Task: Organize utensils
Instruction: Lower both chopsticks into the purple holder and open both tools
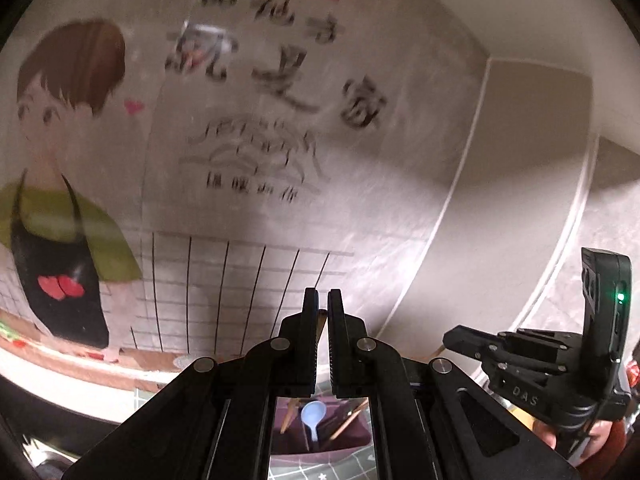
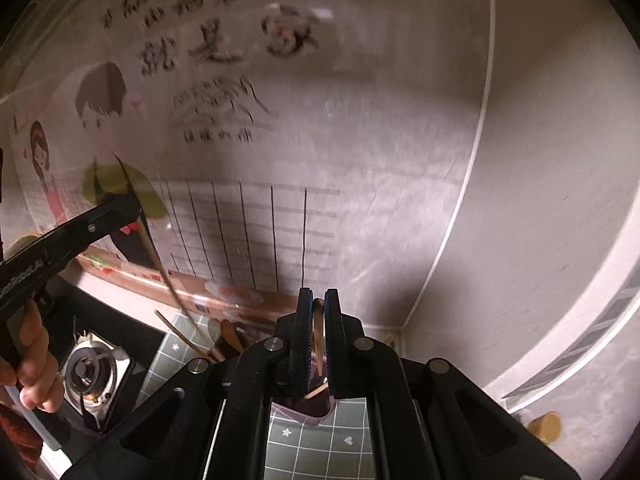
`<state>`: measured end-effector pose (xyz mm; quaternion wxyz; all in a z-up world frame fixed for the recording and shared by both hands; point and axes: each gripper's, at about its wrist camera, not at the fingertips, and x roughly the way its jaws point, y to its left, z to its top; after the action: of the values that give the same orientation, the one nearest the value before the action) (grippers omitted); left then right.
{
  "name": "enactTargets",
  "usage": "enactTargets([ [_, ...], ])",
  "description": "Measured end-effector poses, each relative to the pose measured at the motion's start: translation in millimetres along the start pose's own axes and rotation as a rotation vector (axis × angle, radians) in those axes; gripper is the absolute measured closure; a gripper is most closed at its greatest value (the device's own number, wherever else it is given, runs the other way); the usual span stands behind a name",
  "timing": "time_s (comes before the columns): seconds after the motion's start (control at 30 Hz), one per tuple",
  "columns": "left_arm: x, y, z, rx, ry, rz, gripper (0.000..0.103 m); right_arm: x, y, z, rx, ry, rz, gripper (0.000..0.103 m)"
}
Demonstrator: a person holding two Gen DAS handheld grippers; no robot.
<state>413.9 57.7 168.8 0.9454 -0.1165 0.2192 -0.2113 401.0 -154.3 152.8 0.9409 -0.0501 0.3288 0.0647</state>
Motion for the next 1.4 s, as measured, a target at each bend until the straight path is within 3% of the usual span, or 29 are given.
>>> enactTargets([
  [0.53, 76, 36, -62, -0.096, 0.212, 0.006, 0.099, 97, -8, -53, 0.054, 0.218, 0.039, 0.098],
  [0.77, 78, 39, -71, -0.115, 0.24, 0.021, 0.097, 104, -9, -59, 0.057, 0.215, 0.067, 0.096],
  [0.93, 54, 28, -66, -0.076, 0.222, 0.025, 0.093, 92, -4, -63, 0.019, 0.166, 0.033, 0.091],
  [1.1, 18, 23, -69, -0.053, 0.205, 0.056, 0.091, 58, 2, -65, -0.031, 0.067, -0.048, 0.071],
  [1.27, -23, 25, -95, -0.045, 0.222, 0.119, 0.091, 20, 0, -78, -0.034, -0.005, -0.059, 0.065],
  [1.4, -60, 30, -135, -0.066, 0.232, 0.199, 0.091, -3, 7, -102, -0.059, -0.028, -0.1, 0.06],
])
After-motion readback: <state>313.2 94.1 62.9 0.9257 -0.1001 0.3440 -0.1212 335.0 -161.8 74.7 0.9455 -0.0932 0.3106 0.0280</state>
